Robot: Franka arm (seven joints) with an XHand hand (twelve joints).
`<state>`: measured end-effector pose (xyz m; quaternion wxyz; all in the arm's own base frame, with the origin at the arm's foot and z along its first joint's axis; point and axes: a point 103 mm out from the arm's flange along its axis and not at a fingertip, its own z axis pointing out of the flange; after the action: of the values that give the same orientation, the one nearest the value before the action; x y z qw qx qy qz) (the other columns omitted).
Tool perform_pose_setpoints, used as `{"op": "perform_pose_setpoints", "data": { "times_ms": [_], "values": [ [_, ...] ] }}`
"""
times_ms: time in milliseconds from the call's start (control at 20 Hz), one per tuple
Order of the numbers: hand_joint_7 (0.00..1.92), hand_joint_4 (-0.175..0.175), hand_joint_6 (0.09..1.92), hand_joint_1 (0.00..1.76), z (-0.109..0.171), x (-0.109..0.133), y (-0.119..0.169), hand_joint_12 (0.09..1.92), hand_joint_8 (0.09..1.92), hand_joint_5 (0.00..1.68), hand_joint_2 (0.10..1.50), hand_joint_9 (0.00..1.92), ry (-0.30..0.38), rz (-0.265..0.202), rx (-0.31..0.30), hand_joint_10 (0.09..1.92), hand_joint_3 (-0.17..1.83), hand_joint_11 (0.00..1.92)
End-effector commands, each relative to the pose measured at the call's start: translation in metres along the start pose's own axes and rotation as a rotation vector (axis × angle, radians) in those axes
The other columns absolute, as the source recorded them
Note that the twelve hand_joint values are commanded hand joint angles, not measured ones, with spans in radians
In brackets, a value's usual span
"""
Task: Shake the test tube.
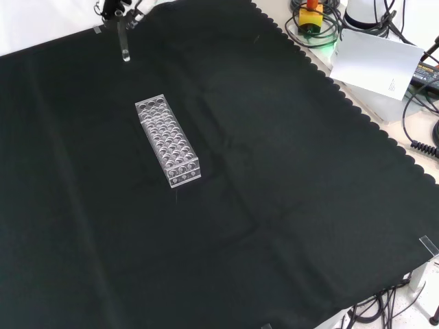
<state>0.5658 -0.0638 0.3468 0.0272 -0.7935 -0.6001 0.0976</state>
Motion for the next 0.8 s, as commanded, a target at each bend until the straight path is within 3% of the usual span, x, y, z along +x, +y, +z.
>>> {"op": "perform_pose_setpoints", "data": {
  "times_ms": [50, 450, 800],
  "values": [
    [1.09, -0.175, 0.52, 1.40, 0.012, 0.027, 0.003, 0.90, 1.15, 1.05, 1.06, 1.08, 0.091, -0.032, 0.030, 0.88, 0.00, 1.26],
    [1.09, -0.175, 0.52, 1.40, 0.023, 0.050, 0.008, 0.90, 1.15, 1.05, 1.06, 1.08, 0.130, -0.064, 0.051, 0.88, 0.00, 1.26],
    [1.09, -0.175, 0.52, 1.40, 0.037, 0.061, 0.010, 0.90, 1.15, 1.05, 1.06, 1.08, 0.171, -0.062, 0.083, 0.88, 0.00, 1.26]
  ]
}}
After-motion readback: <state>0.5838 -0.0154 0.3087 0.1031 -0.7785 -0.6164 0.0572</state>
